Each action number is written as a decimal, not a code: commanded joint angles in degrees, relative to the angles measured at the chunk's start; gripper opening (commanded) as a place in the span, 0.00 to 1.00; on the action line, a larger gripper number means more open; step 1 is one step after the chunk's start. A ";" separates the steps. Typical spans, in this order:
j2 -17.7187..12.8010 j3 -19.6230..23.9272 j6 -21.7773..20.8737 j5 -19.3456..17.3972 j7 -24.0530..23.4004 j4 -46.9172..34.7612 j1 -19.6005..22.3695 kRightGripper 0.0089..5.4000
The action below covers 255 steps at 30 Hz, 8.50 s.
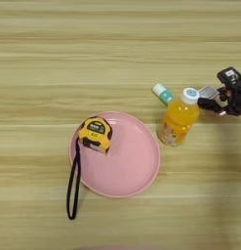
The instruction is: Move the objects on the table
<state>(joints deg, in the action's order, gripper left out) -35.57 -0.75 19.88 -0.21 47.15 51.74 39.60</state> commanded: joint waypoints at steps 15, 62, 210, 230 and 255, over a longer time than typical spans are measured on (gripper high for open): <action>-0.81 0.28 -5.56 2.03 -0.42 6.74 5.64 0.74; -5.61 8.89 4.93 -5.67 2.52 -31.62 5.85 0.99; 26.21 -5.98 -9.63 2.65 -7.58 -10.77 20.18 0.67; 26.46 -4.04 -12.43 2.30 -7.96 -1.18 23.26 0.98; 26.44 -0.92 -15.06 -2.69 -5.51 -12.19 20.82 0.99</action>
<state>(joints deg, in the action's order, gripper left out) -8.17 -2.85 6.66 -1.37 41.96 45.16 56.85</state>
